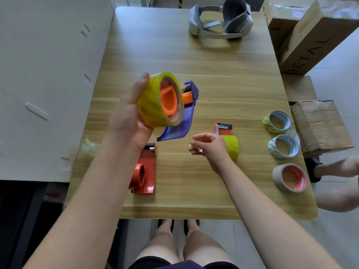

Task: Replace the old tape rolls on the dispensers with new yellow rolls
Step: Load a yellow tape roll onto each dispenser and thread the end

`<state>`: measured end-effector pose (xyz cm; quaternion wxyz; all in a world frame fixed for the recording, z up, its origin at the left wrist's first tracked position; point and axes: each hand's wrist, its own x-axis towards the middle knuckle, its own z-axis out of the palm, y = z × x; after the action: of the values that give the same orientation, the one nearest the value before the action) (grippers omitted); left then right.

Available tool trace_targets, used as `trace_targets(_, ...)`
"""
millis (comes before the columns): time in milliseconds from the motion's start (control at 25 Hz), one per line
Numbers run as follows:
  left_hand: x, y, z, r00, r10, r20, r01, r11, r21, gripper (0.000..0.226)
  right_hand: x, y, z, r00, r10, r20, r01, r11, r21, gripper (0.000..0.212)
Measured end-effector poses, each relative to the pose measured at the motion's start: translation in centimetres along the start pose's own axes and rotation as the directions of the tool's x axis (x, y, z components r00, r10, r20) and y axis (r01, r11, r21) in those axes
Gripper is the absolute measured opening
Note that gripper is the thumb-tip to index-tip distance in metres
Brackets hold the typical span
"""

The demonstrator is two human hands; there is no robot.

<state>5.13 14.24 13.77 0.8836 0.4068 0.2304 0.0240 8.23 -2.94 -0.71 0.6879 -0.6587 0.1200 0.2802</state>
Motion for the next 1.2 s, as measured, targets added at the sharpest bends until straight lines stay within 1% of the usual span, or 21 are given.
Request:
trace_targets(120,1.2,-4.6,-1.2,0.997,-0.058,-0.056,0.06,0.998,0.032,0.027,-1.6,2.5,1.1,0.988,0.153,0.023,-0.154,0.984,0.085,0.017)
trace_targets(240,2.1,-9.3,-2.9,0.988,-0.129,-0.08,0.138,0.983,0.118,0.034,-3.0,5.0,1.6,0.962,0.27,0.026,-0.271,0.955,0.119,0.016)
trace_targets(400,2.3,-13.7,-5.1,0.977,-0.17,-0.132,0.192,0.966,0.172,0.012,-3.6,7.6,0.8,0.921,0.388,-0.022,-0.383,0.915,0.126,0.013)
trace_targets(520,2.2,-15.5,-6.1,0.977,-0.176,-0.118,0.193,0.969,0.153,0.006,-3.8,8.9,0.0,0.875,0.477,-0.08,-0.458,0.871,0.177,0.009)
trace_targets(640,2.2,-16.2,-6.5,0.983,-0.164,-0.083,0.173,0.978,0.116,0.006,-3.9,9.8,-0.3,0.848,0.512,-0.136,-0.479,0.851,0.215,0.012)
trace_targets(760,2.1,-16.8,-6.9,0.983,-0.172,-0.066,0.179,0.976,0.121,0.008,-3.6,10.0,-0.1,0.821,0.544,-0.175,-0.499,0.832,0.242,0.011)
trace_targets(920,2.0,-18.0,-7.1,0.983,-0.171,-0.063,0.178,0.975,0.129,0.011,-3.0,9.6,-0.4,0.779,0.604,-0.17,-0.565,0.793,0.228,0.013)
trace_targets(1080,1.7,-19.4,-7.0,0.988,-0.146,-0.053,0.154,0.962,0.224,0.017,-2.4,9.5,-0.6,0.738,0.649,-0.182,-0.618,0.76,0.203,0.018)
trace_targets(1200,1.2,-20.6,-7.3,0.989,-0.115,-0.089,0.137,0.946,0.292,0.022,-2.0,9.6,-0.7,0.707,0.674,-0.212,-0.65,0.738,0.18,0.021)
